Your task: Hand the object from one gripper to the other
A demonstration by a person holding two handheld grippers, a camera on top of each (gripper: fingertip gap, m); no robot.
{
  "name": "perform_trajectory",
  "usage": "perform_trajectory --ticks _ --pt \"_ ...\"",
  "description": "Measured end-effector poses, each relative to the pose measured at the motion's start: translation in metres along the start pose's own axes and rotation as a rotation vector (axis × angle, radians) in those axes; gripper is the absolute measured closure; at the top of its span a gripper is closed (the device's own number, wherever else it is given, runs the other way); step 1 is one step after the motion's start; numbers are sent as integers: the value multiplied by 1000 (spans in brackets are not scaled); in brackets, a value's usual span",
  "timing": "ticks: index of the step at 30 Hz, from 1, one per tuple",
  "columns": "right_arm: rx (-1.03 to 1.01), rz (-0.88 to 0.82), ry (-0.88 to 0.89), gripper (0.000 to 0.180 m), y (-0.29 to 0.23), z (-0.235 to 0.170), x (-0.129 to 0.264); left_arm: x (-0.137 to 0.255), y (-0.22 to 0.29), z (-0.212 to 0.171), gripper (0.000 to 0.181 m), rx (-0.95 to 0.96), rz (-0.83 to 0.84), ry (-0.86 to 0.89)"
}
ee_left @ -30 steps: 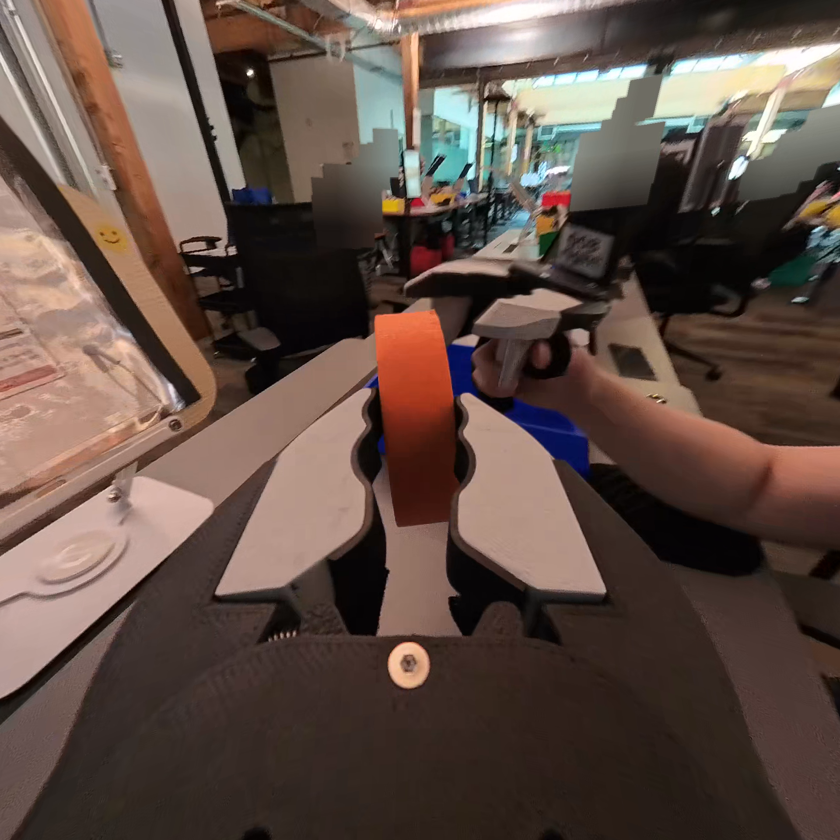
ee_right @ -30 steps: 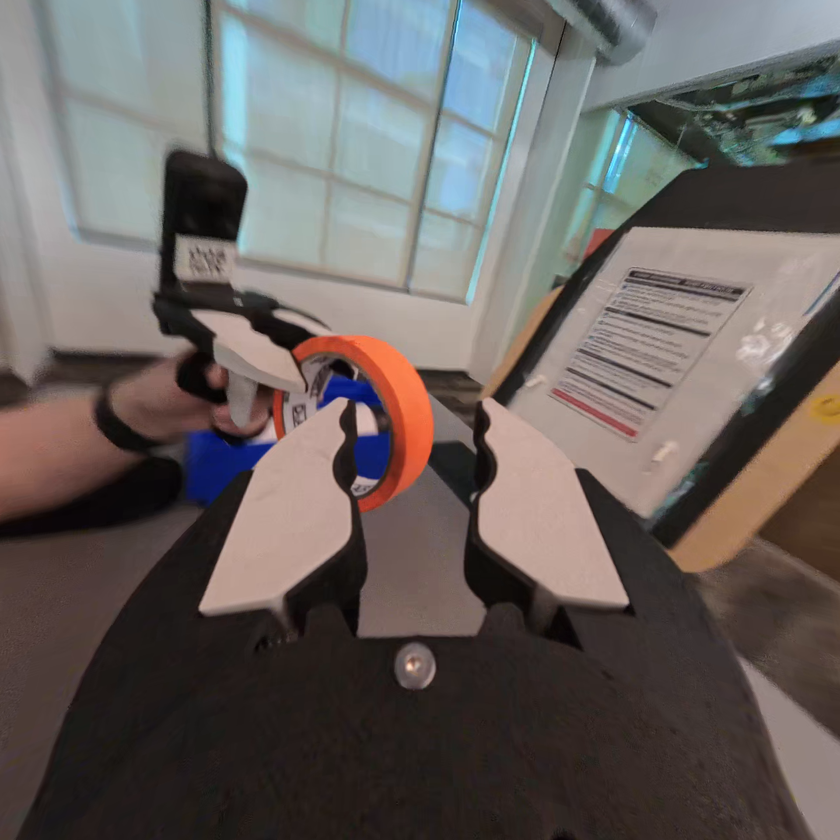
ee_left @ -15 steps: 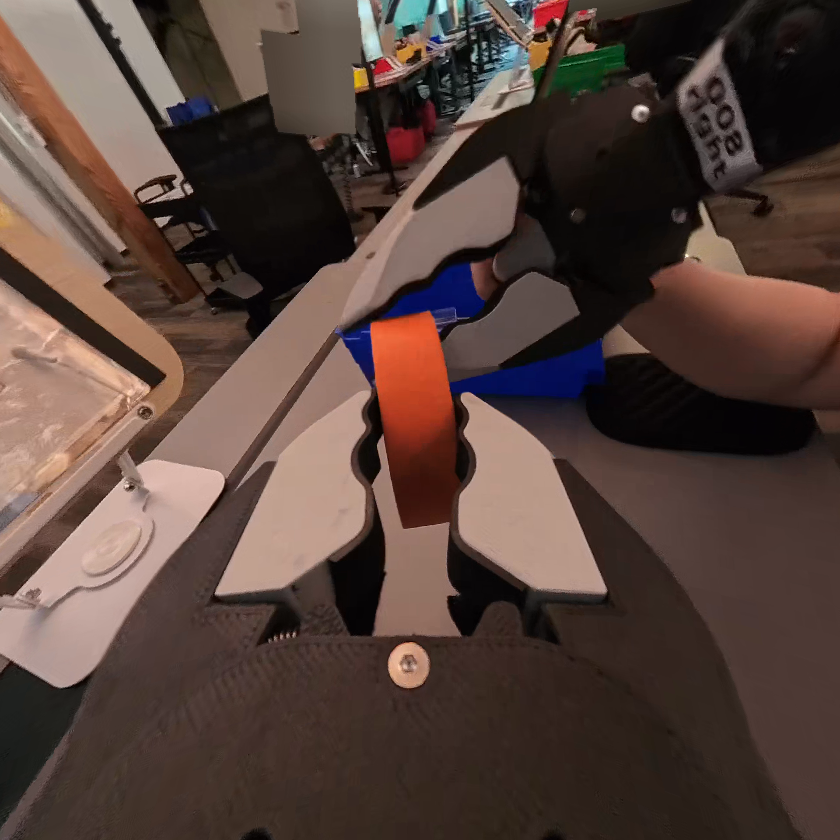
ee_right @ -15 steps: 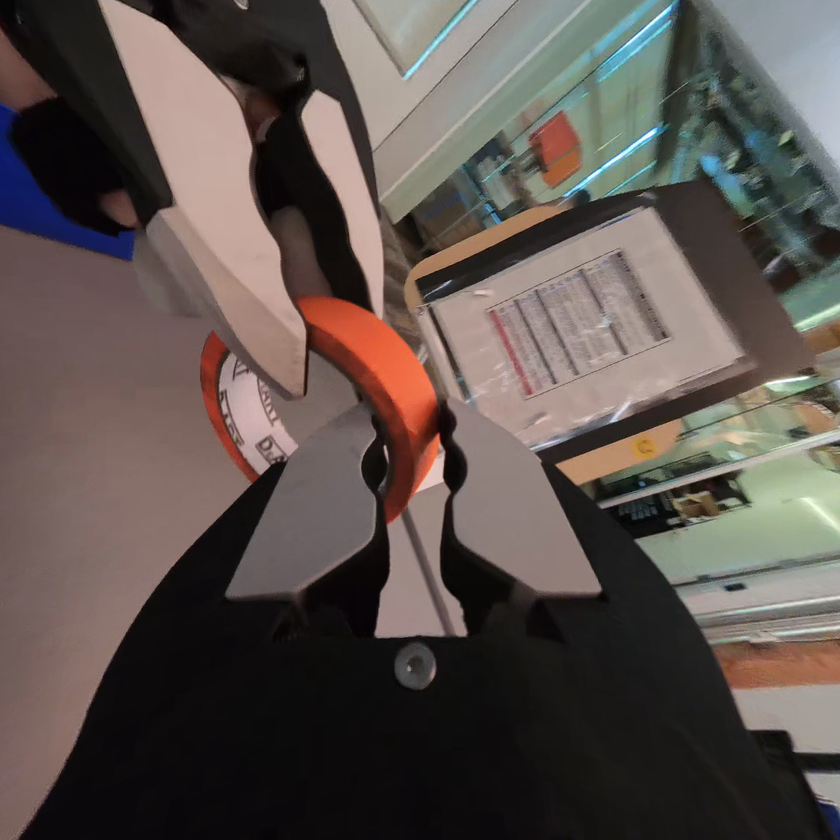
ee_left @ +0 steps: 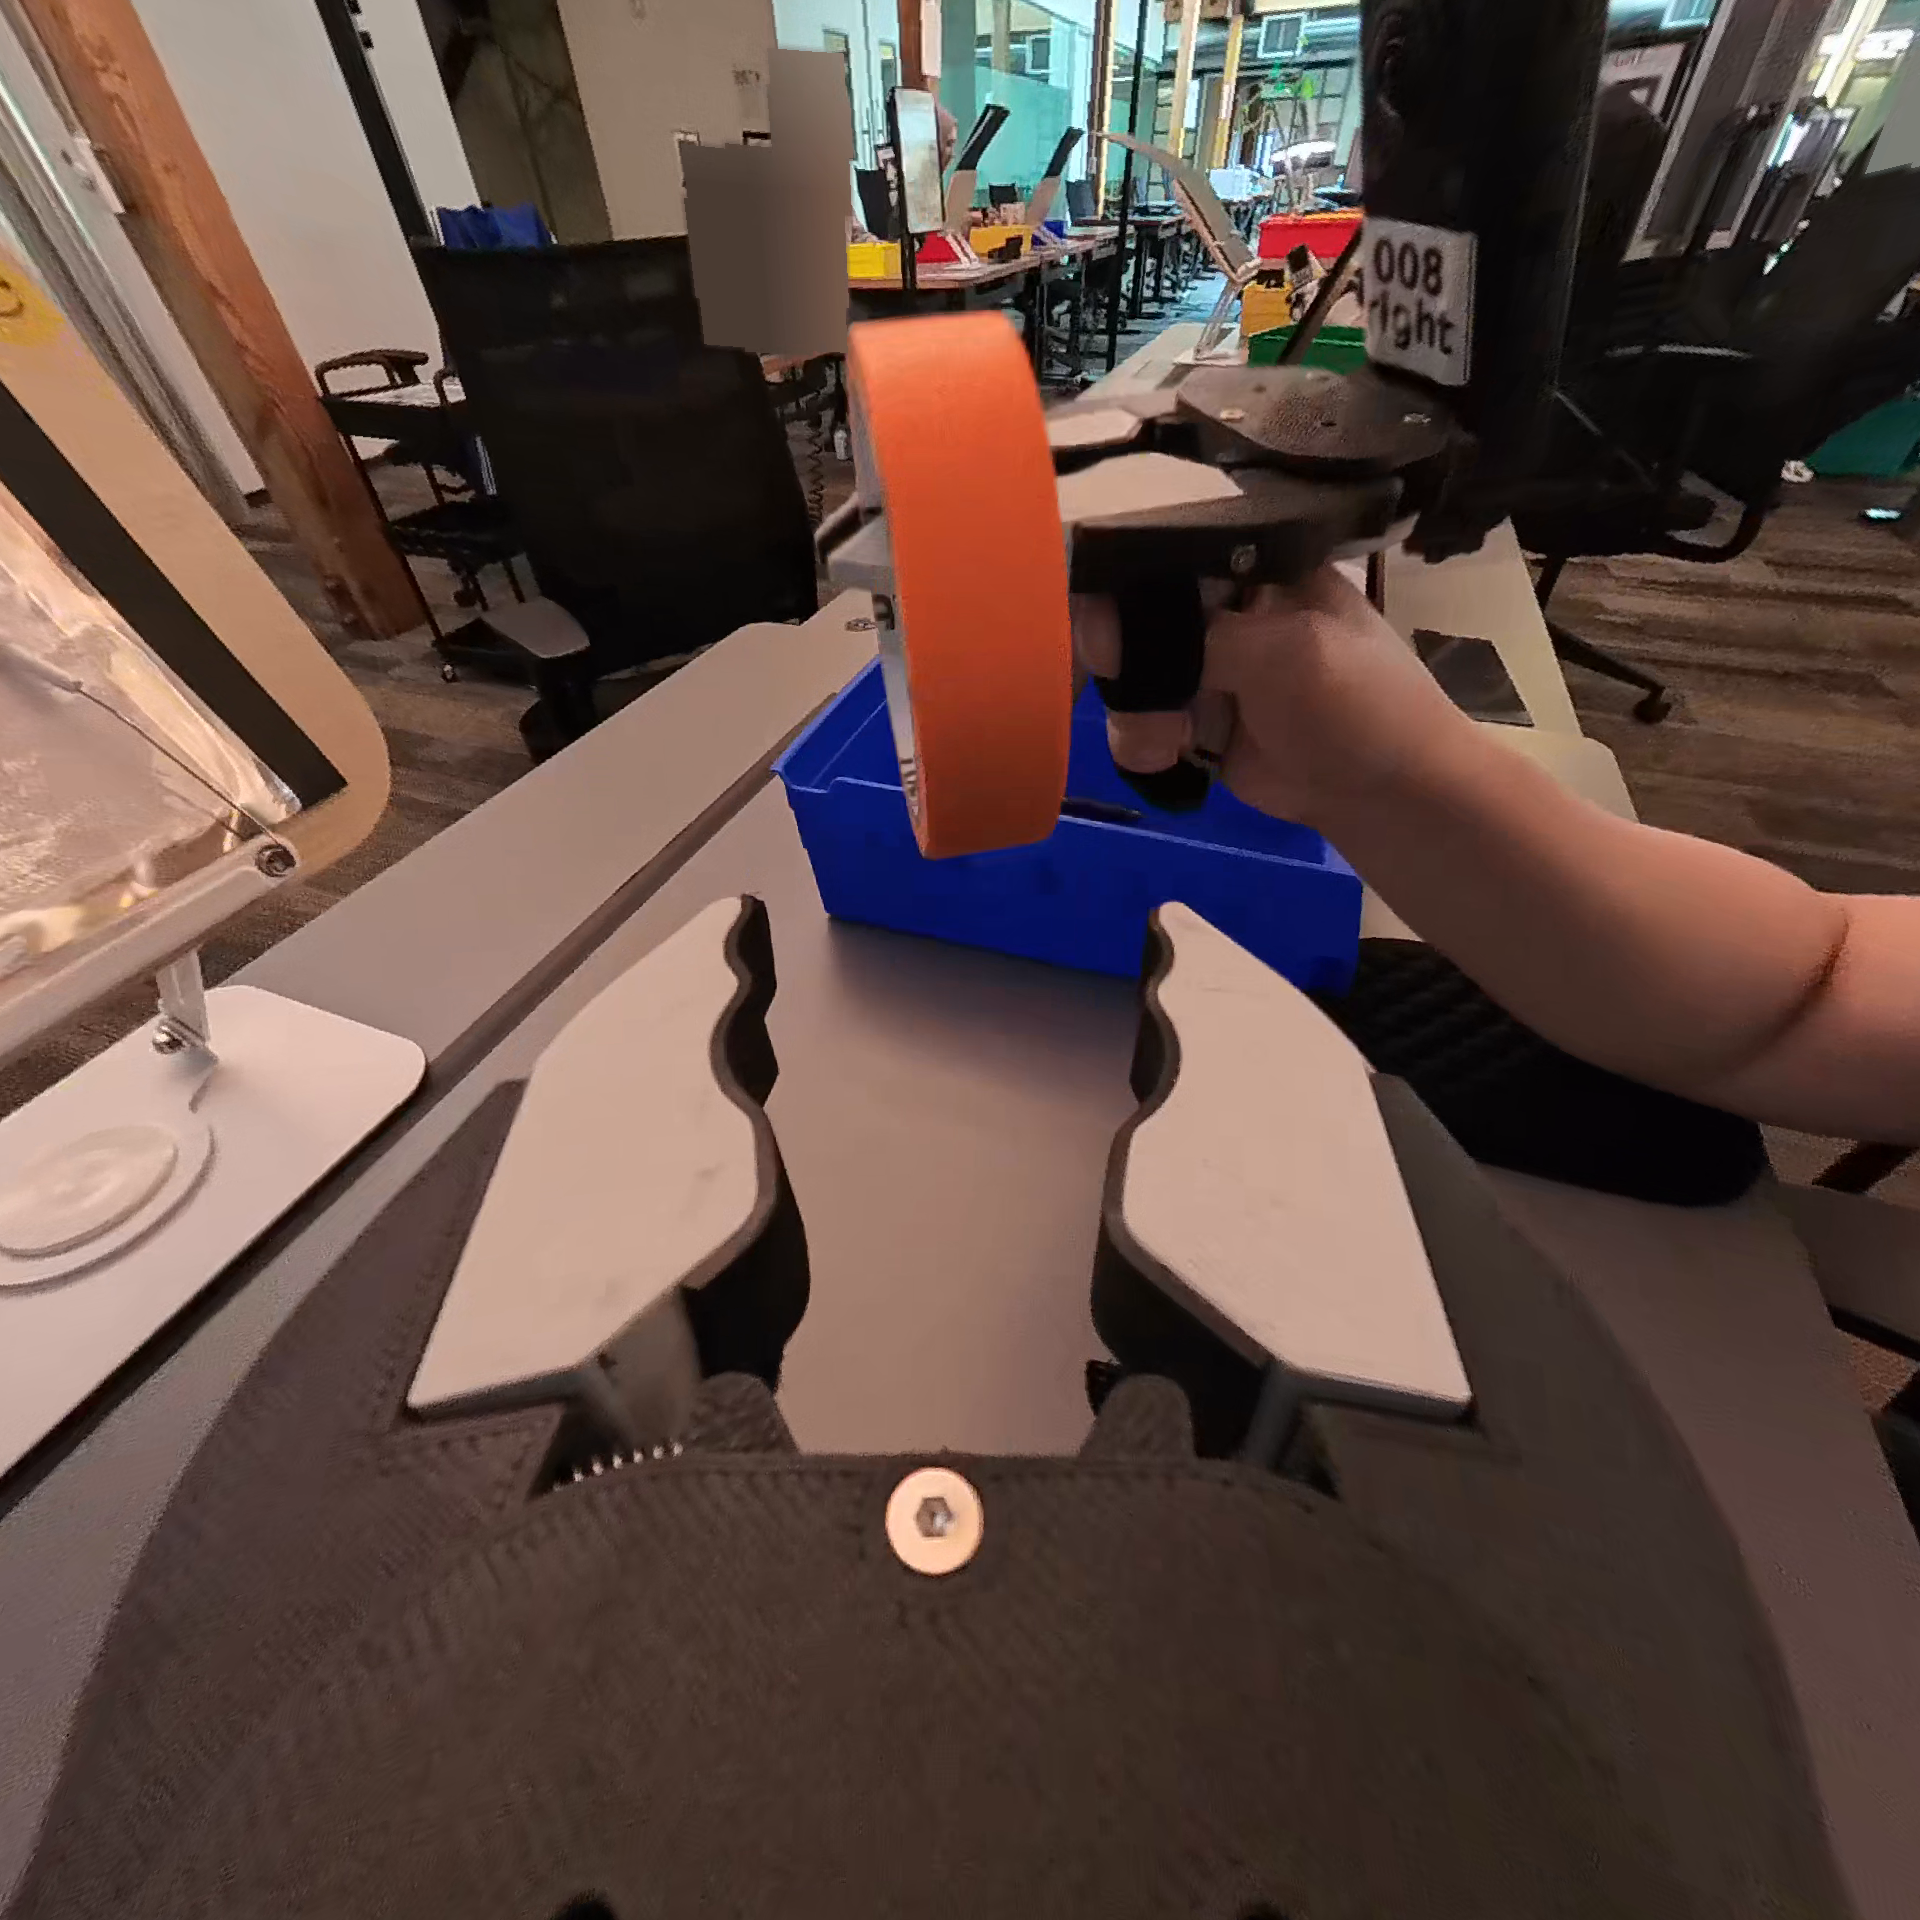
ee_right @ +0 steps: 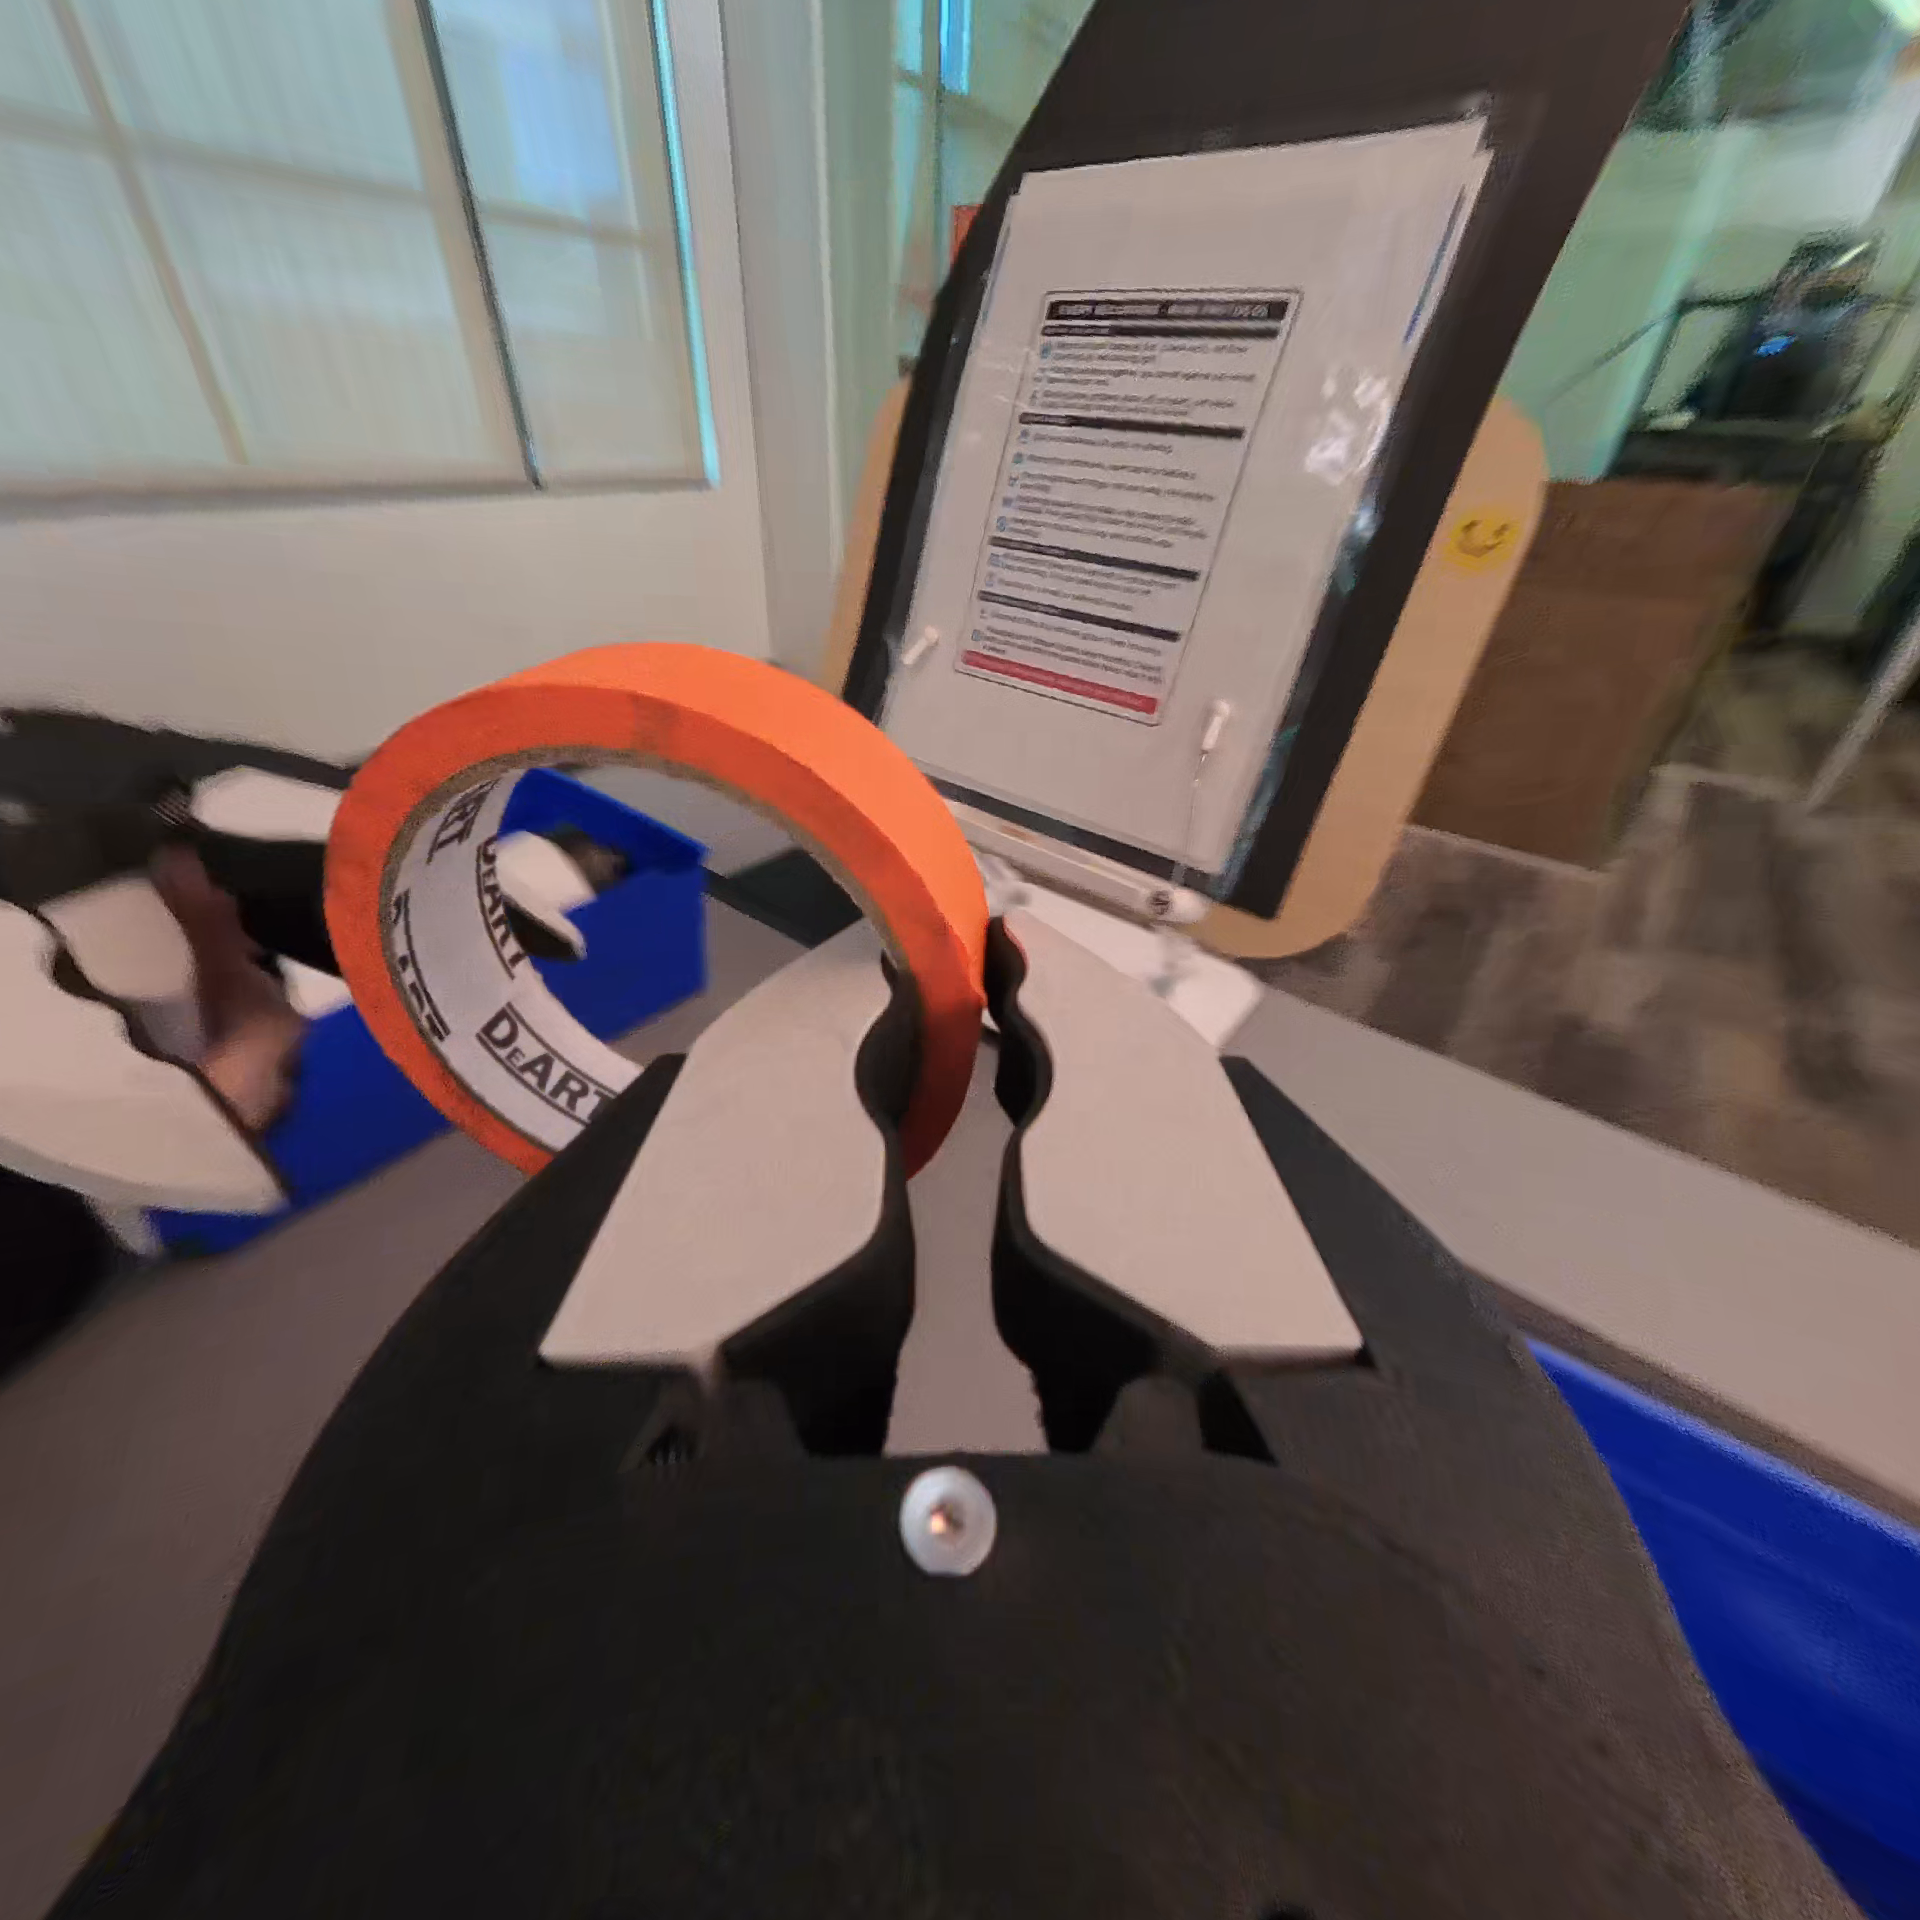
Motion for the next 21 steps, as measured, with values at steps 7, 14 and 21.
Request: perform_trajectory --ticks 7,14,21 --pt "-343 477 -121 168 -47 -13 -2 7 39 24 132 -143 -208 156" --pt "-370 648 -266 168 -77 -37 -3 -4 57 8 155 -272 -245 43" --pt "-179 426 -58 123 -55 -24 -14 4 33 27 171 -47 -135 157"
Point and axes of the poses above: each gripper's, where its closed fingertips meet, x back along the fingers, z out of its top, y = z × x across the jaws, the point moved 2 cm from there along x, back along the fingers, and after that the axes turned 11 degrees about -z, right-handed, at the moved point
